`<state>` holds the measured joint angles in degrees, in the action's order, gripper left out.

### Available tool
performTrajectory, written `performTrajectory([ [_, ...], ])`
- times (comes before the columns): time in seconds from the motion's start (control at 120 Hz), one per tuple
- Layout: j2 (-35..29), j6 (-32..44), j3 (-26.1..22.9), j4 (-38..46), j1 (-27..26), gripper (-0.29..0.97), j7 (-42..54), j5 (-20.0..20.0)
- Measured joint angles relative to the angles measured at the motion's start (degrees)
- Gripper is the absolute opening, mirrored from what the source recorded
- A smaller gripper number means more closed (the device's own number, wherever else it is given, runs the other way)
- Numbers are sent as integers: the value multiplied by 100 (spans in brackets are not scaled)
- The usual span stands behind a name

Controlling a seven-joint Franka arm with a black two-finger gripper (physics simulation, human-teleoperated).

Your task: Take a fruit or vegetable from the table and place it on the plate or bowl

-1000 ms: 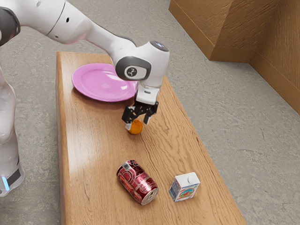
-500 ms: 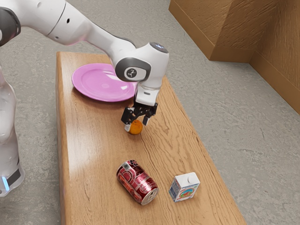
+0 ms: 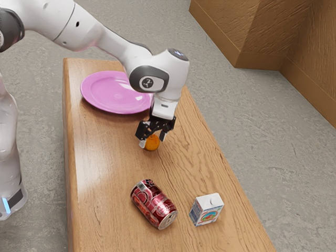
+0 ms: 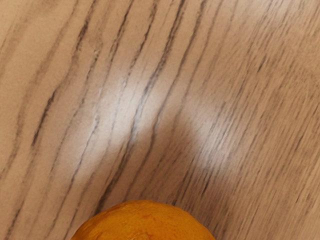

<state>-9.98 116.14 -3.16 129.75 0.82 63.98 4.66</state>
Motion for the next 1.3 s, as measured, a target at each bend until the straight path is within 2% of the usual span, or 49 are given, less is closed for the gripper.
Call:
performTrajectory([
  [1.15, -49, 13, 0, 140, 114, 68, -79, 0],
  [1.2, -52, 15, 0, 141, 114, 65, -82, 0],
  [1.3, -50, 14, 0, 141, 112, 45, -96, -2],
])
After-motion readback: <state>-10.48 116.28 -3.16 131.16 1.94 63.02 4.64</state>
